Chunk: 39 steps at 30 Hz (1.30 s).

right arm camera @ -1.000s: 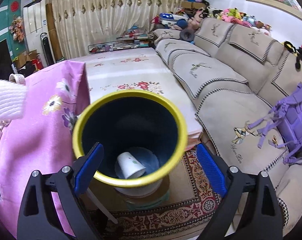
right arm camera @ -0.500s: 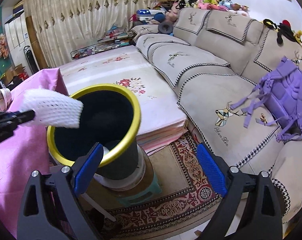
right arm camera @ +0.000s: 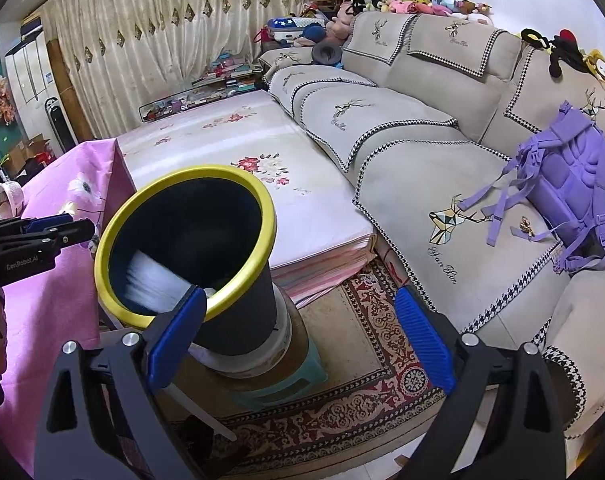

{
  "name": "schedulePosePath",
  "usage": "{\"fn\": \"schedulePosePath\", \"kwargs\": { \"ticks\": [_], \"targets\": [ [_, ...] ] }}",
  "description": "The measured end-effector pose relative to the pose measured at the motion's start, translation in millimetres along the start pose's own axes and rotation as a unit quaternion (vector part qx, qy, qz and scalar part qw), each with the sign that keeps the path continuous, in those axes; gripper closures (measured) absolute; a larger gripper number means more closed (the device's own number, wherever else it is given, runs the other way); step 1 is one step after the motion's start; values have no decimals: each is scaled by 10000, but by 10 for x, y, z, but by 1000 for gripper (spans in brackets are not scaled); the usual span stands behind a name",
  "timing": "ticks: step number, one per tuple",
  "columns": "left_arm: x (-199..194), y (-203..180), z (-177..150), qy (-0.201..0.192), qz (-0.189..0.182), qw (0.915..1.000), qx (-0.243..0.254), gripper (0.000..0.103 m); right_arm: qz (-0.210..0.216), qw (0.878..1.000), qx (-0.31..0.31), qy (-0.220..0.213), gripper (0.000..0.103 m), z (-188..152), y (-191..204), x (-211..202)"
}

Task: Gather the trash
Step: 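Carry the foam net with the left gripper into the bin and release, then move the right gripper back to the table and grasp the white tissues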

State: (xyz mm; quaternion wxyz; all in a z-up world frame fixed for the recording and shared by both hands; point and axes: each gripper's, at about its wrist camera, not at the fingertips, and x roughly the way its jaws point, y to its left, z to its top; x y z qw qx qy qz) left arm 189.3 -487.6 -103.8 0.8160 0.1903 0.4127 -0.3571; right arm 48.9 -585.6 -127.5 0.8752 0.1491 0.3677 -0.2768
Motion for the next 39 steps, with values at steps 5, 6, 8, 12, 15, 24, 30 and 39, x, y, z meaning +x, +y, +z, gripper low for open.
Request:
{"fn": "schedulePosePath", "kwargs": {
  "ticks": [5,6,8,12,15,24,30,39],
  "targets": [
    [-518,195,-178,-346,-98,9993,-113,50,62,10000,-52,-6,13,-2,72,-25],
    [-635,238,-230,-442,-81,9989,-125,48,85,9999,-64,-1,13,-4,94,-25],
    [-914,366,-392,-623,-8,9979,-181,44,194,9998,-89,11,13,-1,187,-23],
    [-1391,686,-746,-884,107,9946,-527,39,461,9985,-283,34,13,12,479,-11],
    [-1790,1053,-1128,-1075,460,9890,-906,30,738,9958,-547,28,12,40,827,-36],
    [-2672,1972,-2222,-1252,1612,9623,-1796,28,1707,9751,-1417,-75,12,65,2077,-259],
    [-2942,2309,-2553,-1394,1812,9521,-2030,28,2555,9456,-2008,126,13,107,3020,-289],
    [-2870,2351,-2619,-1400,1742,9510,-2136,28,2989,9196,-2474,617,40,135,4172,-71]
  ]
}}
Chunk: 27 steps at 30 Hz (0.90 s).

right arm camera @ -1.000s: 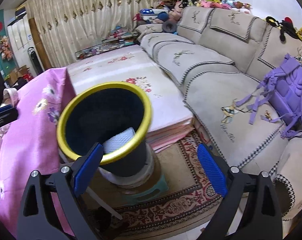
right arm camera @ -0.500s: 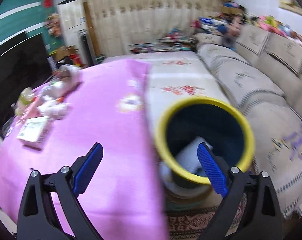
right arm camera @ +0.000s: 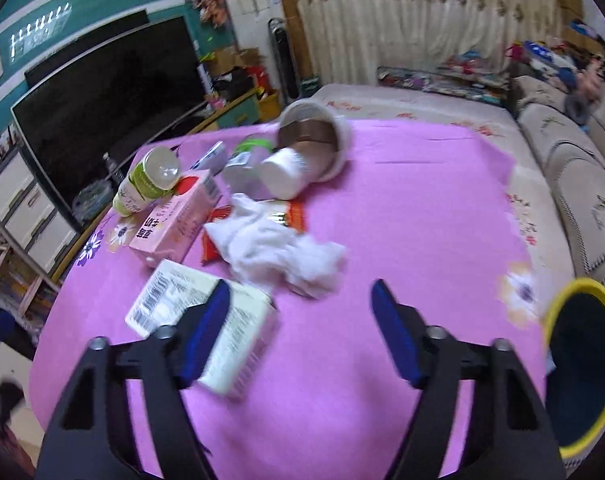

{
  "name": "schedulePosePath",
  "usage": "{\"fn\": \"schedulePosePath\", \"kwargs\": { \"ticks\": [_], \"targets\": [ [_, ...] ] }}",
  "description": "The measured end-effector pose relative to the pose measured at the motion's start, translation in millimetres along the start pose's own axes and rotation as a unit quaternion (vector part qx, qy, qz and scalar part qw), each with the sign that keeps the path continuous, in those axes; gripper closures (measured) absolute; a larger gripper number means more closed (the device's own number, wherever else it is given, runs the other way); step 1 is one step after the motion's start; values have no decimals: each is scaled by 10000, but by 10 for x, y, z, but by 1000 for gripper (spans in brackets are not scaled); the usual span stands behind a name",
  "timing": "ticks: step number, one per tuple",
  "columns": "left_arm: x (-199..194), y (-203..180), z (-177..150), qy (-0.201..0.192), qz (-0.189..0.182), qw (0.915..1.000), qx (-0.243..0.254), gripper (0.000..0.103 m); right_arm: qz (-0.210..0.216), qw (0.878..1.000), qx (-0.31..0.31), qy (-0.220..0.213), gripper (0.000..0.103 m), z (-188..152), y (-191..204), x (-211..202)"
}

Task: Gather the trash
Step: 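Move the right gripper back to the table and grasp the white tissues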

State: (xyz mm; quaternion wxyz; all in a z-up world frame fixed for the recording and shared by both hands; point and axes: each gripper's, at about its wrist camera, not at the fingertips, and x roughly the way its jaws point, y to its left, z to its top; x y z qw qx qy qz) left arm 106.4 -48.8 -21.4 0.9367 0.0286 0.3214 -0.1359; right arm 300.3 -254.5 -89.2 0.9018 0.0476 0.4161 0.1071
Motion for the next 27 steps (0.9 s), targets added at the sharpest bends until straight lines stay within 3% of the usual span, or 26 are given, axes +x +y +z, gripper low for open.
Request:
{"fn": "schedulePosePath", "kwargs": {
  "ticks": [12,13,15,18,27],
  "targets": [
    [149,134,-55,101,-5,9999,-122,28,-94,9986,-87,512,40,211,256,622],
    [153,142,-59,104,-7,9999,-128,28,-114,9984,-73,550,43,212,242,649],
    [174,149,-61,115,-15,9998,-139,28,-192,9978,-46,638,68,215,210,713],
    [185,149,-60,119,-20,9998,-138,28,-148,9981,62,601,88,235,145,695],
    [216,99,-61,106,-45,9999,-45,28,77,9999,83,17,90,293,104,108]
  ]
}}
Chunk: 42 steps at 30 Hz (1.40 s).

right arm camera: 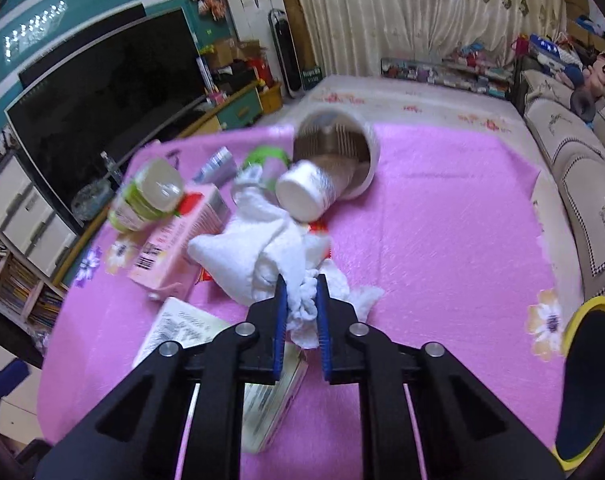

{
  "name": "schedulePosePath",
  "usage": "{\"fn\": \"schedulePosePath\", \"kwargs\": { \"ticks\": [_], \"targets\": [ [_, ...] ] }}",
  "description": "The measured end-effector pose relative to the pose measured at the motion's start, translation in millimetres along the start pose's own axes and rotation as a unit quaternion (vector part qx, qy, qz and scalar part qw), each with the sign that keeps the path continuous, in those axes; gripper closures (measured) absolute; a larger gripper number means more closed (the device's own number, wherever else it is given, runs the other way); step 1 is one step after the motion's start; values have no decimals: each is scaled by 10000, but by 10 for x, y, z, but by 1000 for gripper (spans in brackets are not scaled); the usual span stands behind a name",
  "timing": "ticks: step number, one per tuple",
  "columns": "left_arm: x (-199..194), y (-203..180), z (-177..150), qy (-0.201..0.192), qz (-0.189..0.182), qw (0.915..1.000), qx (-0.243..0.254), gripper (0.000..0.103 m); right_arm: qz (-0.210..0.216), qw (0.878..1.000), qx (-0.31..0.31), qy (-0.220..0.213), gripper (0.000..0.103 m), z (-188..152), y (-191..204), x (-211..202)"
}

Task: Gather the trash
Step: 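Move the right gripper back to the table and grasp the white tissues, then carry the tissues with the right gripper into the bin and release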

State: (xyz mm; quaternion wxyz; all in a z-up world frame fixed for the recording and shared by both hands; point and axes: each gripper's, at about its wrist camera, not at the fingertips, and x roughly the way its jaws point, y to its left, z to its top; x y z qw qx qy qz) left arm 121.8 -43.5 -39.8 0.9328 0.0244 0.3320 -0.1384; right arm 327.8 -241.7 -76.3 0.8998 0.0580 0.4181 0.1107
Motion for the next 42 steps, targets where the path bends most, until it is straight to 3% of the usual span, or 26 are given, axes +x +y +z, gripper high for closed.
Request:
{"fn": "schedulePosePath", "kwargs": {
  "ticks": [15,23,34,42],
  "targets": [
    [-18,-251,-15,-25,-120,9997,211,28,55,9953,106,-957,90,-126,-243,-1213],
    [-42,-339,-14,-57,-158,9994,306,28,-287,9909,256,-1290,90,-225,-561,-1667],
    [72,-526,24,54,-238,9989,406,28,-1337,9768,1108,-1251,90,-535,-1660,-1887],
    [168,-768,59,148,-347,9976,582,28,-1750,9675,1631,-814,89,-846,-2337,-1593]
  ]
}}
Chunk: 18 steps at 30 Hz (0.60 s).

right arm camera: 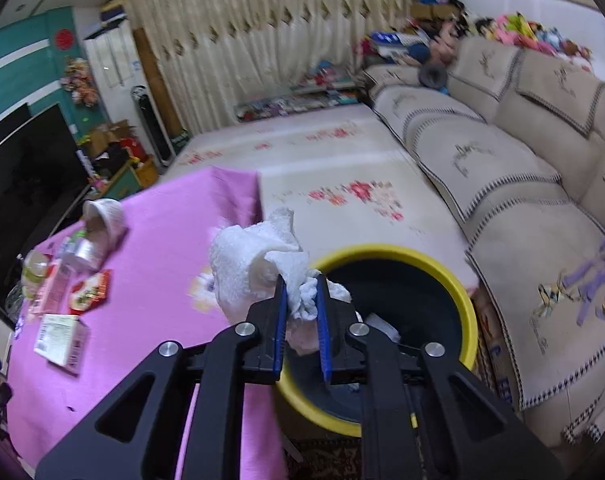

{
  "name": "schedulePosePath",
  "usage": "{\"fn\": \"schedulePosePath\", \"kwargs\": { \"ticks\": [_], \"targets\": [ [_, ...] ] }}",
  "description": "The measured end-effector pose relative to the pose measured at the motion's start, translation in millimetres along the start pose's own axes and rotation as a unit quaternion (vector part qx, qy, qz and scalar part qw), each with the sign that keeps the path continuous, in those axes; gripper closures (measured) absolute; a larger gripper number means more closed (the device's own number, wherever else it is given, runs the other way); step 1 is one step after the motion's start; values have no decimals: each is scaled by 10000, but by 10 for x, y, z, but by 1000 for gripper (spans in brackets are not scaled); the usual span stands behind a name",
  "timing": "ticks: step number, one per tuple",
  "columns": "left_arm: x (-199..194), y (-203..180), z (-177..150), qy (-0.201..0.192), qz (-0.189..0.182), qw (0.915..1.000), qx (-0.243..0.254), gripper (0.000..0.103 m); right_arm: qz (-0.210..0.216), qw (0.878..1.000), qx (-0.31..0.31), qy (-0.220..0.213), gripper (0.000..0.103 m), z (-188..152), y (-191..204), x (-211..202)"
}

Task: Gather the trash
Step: 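Carry the tissues with the right gripper into the bin and release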

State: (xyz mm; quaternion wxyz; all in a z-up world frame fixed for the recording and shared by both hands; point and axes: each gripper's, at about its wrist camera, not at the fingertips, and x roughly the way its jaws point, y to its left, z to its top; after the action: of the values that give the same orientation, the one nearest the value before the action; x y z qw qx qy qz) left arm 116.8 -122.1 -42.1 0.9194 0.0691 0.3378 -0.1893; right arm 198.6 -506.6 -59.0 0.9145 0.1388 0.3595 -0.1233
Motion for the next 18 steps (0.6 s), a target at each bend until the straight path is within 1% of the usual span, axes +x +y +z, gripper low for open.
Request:
{"fn": "schedulePosePath", "kwargs": {
  "ticks": [5,7,9,12,13,14,18],
  "targets": [
    [57,-88,31,56,-4,9999,89,28,-206,9993,242,218,88,-98,-234,266],
    [76,-103,44,68,-6,9999,98,28,-256,9989,303,248,82,-136,-282,315],
    [93,-118,51,80,-9,9999,105,28,-304,9985,354,272,72,-158,-332,357],
    [121,-123,52,104,-23,9999,114,28,-356,9983,394,231,62,-178,-380,354],
    [128,-121,47,109,-27,9999,117,28,-373,9983,399,208,58,-184,-386,336],
    [133,-122,45,112,-28,9999,119,28,-402,9982,400,172,55,-185,-392,321],
    [155,-92,31,117,-16,9999,94,28,-435,9983,382,118,51,-178,-370,274]
  ]
}}
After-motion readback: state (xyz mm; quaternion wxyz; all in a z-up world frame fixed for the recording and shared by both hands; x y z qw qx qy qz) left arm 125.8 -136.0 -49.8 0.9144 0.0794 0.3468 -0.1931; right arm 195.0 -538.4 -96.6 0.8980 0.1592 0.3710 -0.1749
